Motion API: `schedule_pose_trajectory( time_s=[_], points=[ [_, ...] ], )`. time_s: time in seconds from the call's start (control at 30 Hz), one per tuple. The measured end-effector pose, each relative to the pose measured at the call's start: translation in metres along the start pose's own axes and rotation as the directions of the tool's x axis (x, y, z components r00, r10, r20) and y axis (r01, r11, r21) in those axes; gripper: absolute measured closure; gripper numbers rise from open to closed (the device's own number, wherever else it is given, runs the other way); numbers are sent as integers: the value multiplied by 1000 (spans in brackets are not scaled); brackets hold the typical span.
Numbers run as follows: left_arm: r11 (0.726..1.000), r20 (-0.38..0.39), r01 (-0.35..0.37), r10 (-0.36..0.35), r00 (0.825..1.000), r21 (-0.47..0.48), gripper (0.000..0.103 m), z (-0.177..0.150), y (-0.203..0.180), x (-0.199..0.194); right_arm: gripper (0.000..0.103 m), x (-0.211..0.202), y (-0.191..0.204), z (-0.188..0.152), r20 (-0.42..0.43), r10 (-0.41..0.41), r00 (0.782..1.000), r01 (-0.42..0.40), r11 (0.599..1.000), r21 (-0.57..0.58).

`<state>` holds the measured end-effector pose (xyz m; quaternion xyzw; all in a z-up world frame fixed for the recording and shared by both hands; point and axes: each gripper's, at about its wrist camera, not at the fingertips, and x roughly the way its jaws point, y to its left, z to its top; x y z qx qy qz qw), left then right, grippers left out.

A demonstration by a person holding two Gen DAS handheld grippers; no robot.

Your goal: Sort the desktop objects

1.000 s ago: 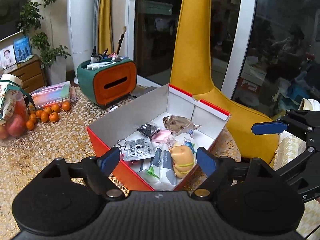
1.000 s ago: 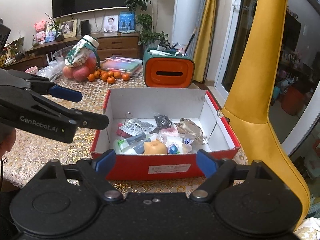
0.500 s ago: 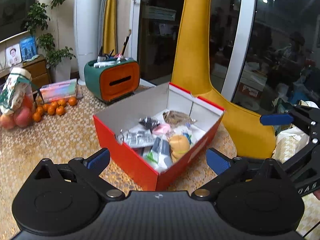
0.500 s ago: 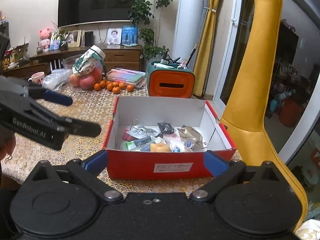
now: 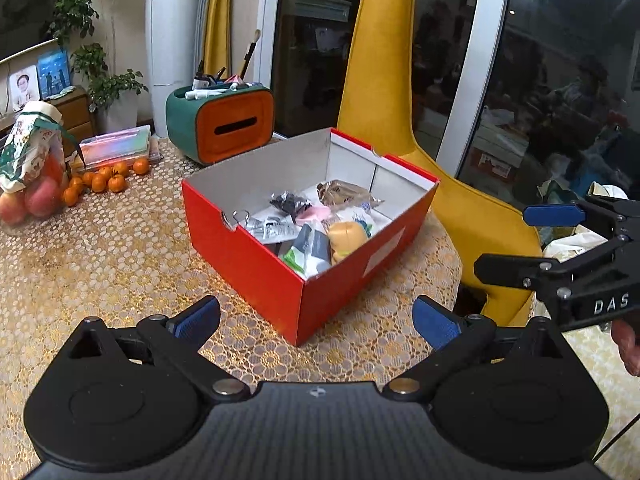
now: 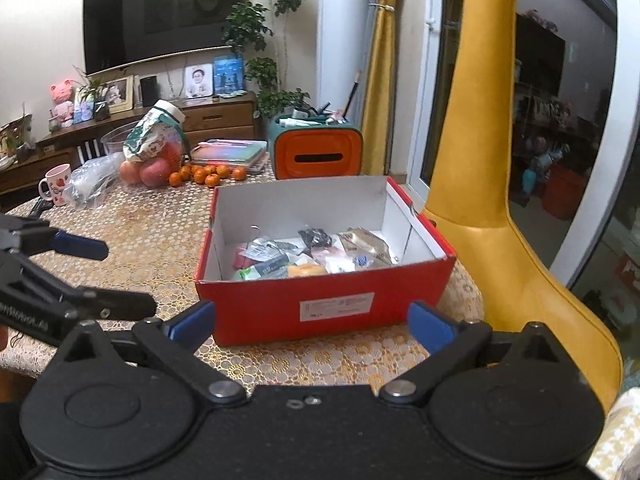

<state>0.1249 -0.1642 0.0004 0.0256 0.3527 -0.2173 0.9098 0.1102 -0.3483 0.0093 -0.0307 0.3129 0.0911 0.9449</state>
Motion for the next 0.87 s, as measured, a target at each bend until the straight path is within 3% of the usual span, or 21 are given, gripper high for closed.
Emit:
schedule_pose_trajectory(
  time_s=[0.87],
  points=[
    [999,-26,7,-8,1000,-38,0,-24,17,-3,1,12,10,-20,-98,-40,994,46,997,63]
  ],
)
